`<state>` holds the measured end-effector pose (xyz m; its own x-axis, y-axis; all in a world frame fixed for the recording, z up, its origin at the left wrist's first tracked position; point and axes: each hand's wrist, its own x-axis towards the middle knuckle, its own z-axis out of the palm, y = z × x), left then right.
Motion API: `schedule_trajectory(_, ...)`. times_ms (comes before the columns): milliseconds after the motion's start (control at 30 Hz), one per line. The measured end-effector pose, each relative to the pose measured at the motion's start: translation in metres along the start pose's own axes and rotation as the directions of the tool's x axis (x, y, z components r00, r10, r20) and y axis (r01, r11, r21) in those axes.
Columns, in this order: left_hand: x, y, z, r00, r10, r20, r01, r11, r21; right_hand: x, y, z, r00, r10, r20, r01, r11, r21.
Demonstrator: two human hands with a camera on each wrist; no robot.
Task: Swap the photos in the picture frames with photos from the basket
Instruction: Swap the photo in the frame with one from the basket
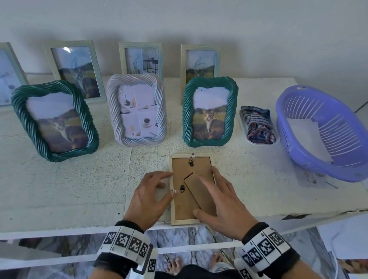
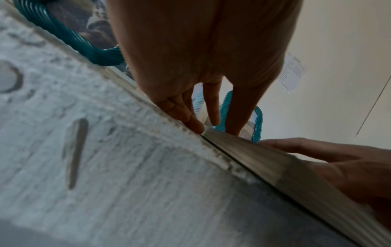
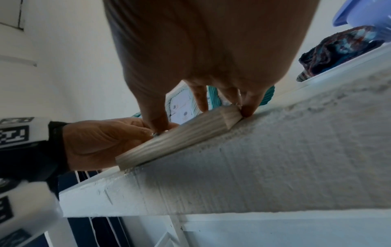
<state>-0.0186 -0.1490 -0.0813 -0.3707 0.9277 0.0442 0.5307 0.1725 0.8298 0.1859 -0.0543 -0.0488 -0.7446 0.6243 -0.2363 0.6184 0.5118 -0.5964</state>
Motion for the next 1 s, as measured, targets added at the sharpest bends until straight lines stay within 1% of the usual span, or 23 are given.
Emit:
schedule_trajectory(67, 0.0, 0.006, 0.002, 1.0, -0.027, 0.015, 0.027, 1.0, -0.006, 0.0, 0.001, -0.003, 1.0, -0.005, -0.015, 0.006, 0.995, 0.098)
schedule_trajectory(100, -0.001, 0.009, 0.002, 0.998, -0.051, 0.023, 0.052, 0.998, -0.036, 0.001, 0.002, -0.005, 0.999, -0.003, -0.037, 0.009, 0.989, 0.149)
schedule_trajectory(167, 0.0, 0.017, 0.0, 0.994, -0.102, 0.031, 0.106, 0.982, -0.155, 0.002, 0.003, -0.008, 0.997, 0.025, -0.07, -0.008, 0.971, 0.238)
schedule_trajectory(233, 0.001, 0.028, -0.005, 0.988, -0.153, 0.025, 0.153, 0.933, -0.326, 0.003, 0.003, -0.011, 0.996, 0.047, -0.076, -0.02, 0.945, 0.325)
schedule_trajectory(300, 0.003, 0.042, -0.011, 0.982, -0.187, -0.007, 0.169, 0.9, -0.402, 0.003, 0.002, -0.016, 0.996, 0.064, -0.063, -0.032, 0.908, 0.418)
schedule_trajectory(367, 0.007, 0.06, -0.015, 0.982, -0.18, -0.05, 0.14, 0.888, -0.438, 0.001, 0.001, -0.023, 0.995, 0.07, -0.065, -0.03, 0.874, 0.486)
schedule_trajectory(433, 0.013, 0.082, -0.015, 0.988, -0.146, -0.051, 0.1, 0.854, -0.511, -0.004, 0.002, -0.034, 0.991, 0.073, -0.115, -0.003, 0.857, 0.515)
schedule_trajectory(533, 0.023, 0.106, -0.005, 0.995, -0.085, 0.05, 0.097, 0.771, -0.629, -0.014, 0.004, -0.056, 0.97, 0.134, -0.202, 0.014, 0.802, 0.598)
schedule_trajectory(567, 0.026, 0.109, 0.001, 0.994, -0.069, 0.081, 0.105, 0.767, -0.632, -0.018, 0.004, -0.064, 0.962, 0.161, -0.22, 0.013, 0.779, 0.627)
schedule_trajectory(600, 0.03, 0.108, 0.008, 0.993, -0.062, 0.098, 0.109, 0.79, -0.603, -0.022, 0.006, -0.072, 0.956, 0.179, -0.234, 0.01, 0.775, 0.632)
schedule_trajectory(700, 0.037, 0.098, 0.028, 0.99, -0.084, 0.113, 0.125, 0.893, -0.432, -0.029, 0.02, -0.088, 0.934, 0.228, -0.276, -0.044, 0.838, 0.544)
schedule_trajectory(767, 0.039, 0.086, 0.038, 0.981, -0.139, 0.134, 0.179, 0.918, -0.354, -0.028, 0.034, -0.091, 0.918, 0.267, -0.294, -0.07, 0.837, 0.543)
schedule_trajectory(833, 0.038, 0.078, 0.046, 0.971, -0.189, 0.144, 0.226, 0.923, -0.313, -0.028, 0.041, -0.092, 0.907, 0.302, -0.293, -0.062, 0.784, 0.617)
schedule_trajectory(900, 0.037, 0.073, 0.049, 0.962, -0.236, 0.138, 0.269, 0.908, -0.323, -0.028, 0.039, -0.091, 0.903, 0.337, -0.266, -0.049, 0.697, 0.715)
schedule_trajectory(933, 0.036, 0.074, 0.049, 0.955, -0.262, 0.14, 0.296, 0.884, -0.362, -0.027, 0.037, -0.09, 0.904, 0.355, -0.24, -0.041, 0.629, 0.777)
schedule_trajectory(1000, 0.033, 0.078, 0.047, 0.944, -0.292, 0.154, 0.329, 0.795, -0.509, -0.025, 0.031, -0.086, 0.913, 0.375, -0.162, -0.024, 0.445, 0.895)
